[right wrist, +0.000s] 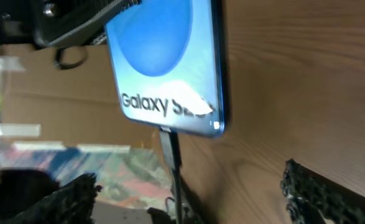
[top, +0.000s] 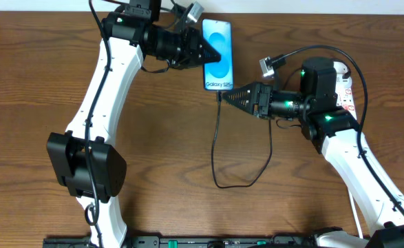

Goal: Plug charger to phone and switch on socket

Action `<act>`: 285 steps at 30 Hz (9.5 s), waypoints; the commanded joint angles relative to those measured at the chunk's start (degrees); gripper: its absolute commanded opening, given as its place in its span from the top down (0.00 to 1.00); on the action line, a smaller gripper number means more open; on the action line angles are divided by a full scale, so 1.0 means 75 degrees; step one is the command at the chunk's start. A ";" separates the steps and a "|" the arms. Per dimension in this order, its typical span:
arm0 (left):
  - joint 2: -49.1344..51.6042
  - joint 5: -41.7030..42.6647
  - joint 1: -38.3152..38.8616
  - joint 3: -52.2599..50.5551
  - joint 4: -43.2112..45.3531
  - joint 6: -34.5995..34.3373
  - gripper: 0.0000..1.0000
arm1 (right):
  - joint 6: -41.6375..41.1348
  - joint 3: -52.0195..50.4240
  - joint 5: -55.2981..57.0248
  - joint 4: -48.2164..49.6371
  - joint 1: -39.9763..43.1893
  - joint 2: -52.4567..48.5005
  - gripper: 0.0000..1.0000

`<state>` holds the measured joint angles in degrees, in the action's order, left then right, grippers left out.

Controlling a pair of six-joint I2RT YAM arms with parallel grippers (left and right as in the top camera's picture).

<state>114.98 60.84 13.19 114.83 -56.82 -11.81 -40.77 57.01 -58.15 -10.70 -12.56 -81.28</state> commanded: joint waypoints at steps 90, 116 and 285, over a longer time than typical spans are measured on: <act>0.1218 -0.2722 0.1725 -0.3631 0.2468 -0.1320 0.89 | 0.0411 0.0052 0.5936 -0.3902 0.0312 0.0064 0.01; 0.1221 -0.3165 0.1725 -0.3631 0.2445 -0.1297 0.71 | 0.0414 0.0047 0.5936 -0.3926 0.0312 0.0064 0.01; -0.2850 -0.8854 0.0595 -0.2993 0.0892 -0.0545 0.10 | 0.0924 0.4179 0.7166 -0.4162 0.5112 -0.5426 0.01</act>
<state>93.36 -4.67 17.69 92.29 -49.93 -16.47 -33.08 88.86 -4.36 -42.15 25.82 -121.47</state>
